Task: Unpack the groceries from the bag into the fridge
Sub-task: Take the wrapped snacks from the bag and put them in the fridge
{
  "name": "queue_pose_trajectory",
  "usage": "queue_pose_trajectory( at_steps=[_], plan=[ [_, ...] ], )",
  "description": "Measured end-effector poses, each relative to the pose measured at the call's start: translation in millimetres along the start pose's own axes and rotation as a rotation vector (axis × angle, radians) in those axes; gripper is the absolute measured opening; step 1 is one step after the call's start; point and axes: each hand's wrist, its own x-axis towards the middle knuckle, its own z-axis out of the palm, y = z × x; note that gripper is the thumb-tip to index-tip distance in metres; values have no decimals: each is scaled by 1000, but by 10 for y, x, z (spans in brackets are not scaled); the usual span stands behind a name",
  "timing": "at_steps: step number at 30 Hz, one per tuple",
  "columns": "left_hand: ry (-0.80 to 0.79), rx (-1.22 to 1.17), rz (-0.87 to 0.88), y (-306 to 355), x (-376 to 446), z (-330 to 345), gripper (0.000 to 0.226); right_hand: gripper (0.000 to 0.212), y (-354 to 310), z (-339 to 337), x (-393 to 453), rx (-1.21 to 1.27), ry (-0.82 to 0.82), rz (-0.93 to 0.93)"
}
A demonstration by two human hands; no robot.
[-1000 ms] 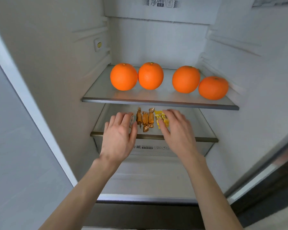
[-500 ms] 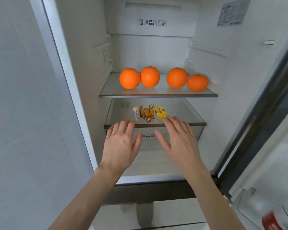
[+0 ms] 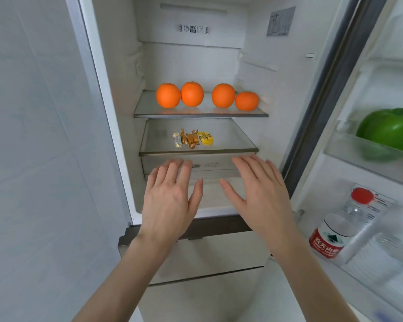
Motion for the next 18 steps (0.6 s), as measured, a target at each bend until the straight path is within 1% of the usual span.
queue_pose_trajectory(
  at_steps=[4, 9, 15, 18],
  plan=[
    [13, 56, 17, 241, -138, -212, 49, 64, 89, -257, -194, 8, 17, -18],
    [66, 96, -35, 608, -310, -493, 48, 63, 253, -588, -360, 41, 61, -72],
    [112, 158, -93, 1206, -671, -866, 49, 60, 497, -1000, -692, 102, 201, -142],
    [132, 201, -127, 1458, -875, -1026, 47, 61, 564, -1111, -901, 156, 223, -146]
  ],
)
